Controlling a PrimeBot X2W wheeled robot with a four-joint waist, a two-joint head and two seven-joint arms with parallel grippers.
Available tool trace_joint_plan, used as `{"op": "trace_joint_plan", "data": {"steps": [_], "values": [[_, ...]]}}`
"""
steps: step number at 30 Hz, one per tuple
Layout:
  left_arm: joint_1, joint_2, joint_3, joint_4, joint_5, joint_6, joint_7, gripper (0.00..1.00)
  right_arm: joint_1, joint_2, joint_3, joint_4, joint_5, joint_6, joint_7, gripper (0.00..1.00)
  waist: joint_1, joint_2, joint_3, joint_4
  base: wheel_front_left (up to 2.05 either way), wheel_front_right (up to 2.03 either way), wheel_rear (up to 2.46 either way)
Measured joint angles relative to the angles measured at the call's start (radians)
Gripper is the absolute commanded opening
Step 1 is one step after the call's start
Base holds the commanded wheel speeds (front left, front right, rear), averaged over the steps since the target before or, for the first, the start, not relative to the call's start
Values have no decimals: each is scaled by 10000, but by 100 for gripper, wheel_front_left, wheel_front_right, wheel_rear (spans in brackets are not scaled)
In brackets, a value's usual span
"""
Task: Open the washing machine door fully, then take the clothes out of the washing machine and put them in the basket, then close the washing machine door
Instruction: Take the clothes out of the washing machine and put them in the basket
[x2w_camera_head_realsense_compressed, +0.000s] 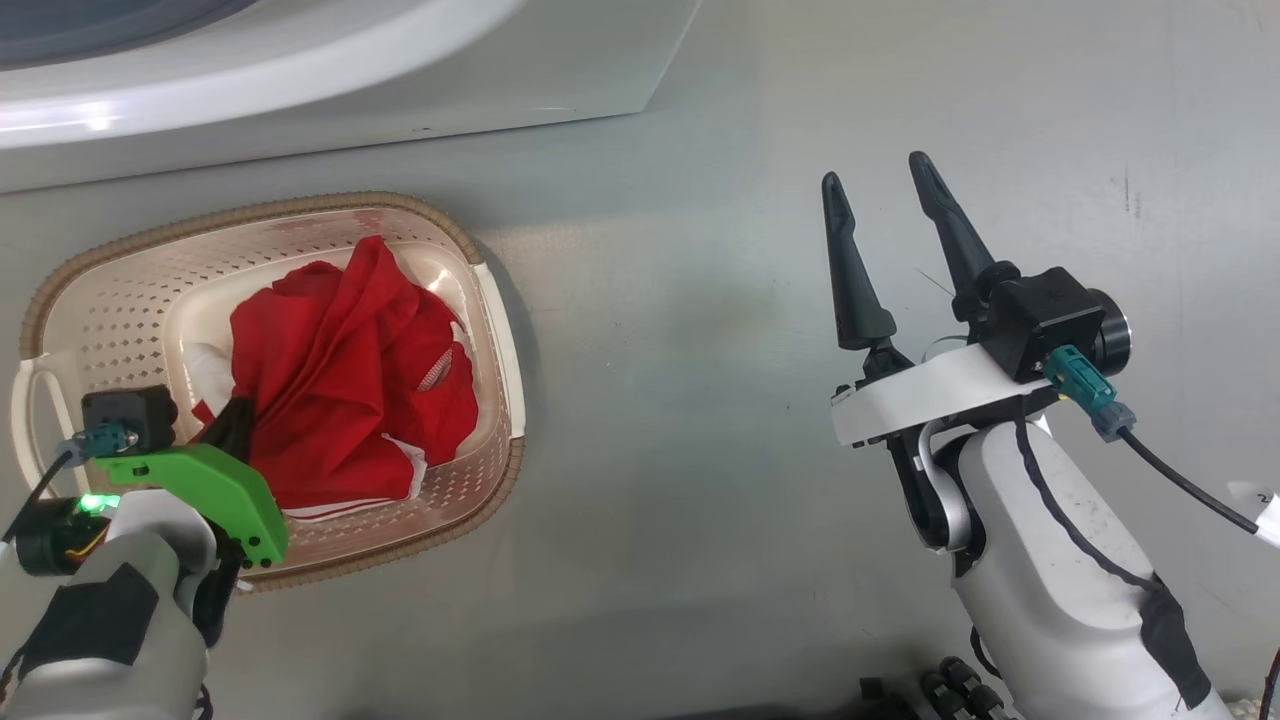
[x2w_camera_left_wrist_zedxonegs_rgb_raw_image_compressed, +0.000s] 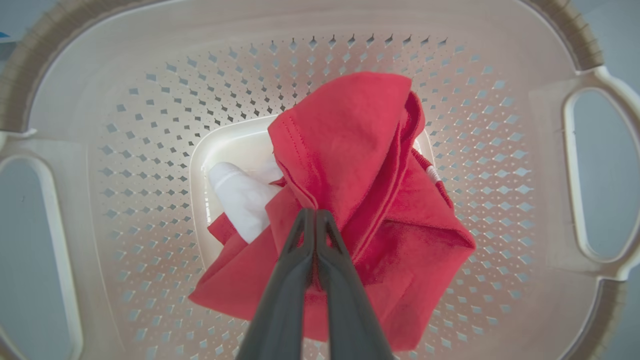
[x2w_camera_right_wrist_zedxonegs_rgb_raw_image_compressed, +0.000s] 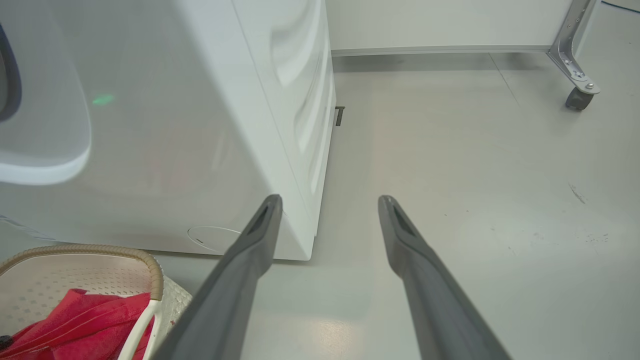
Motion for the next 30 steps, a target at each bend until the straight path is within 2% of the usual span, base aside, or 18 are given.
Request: {"op": "trace_joint_plan", "data": {"steps": [1,2,3,4,18,26,30], "values": [[-15,33,6,-12,0,0,-128,41,0,0,-10,2,-2,0,0,100,0,0,21,-19,0,0,0],[-88,84,13,-73,0,0,-263,70,0,-2,-81,4,-13,0,0,100,0,0,43,-43,0,0,0],[-132,96,17,-111,0,0,-339,90,0,-6,-104,6,-13,0,0,100,0,0,44,-47,0,0,0],[-174,111,17,-174,0,0,-441,100,0,-6,-115,6,-13,0,0,100,0,0,41,-49,0,0,0],[-204,113,33,-324,-171,0,-757,100,-1,-4,-205,115,-19,0,0,100,0,0,-477,44,0,0,0],[235,81,63,-1051,-163,0,-842,100,45,-4,-232,263,-84,0,0,100,0,0,-1226,179,0,0,0],[337,253,612,-2023,-31,0,-842,100,246,-4,-314,288,-86,0,0,100,0,0,-1709,246,0,0,0]]}}
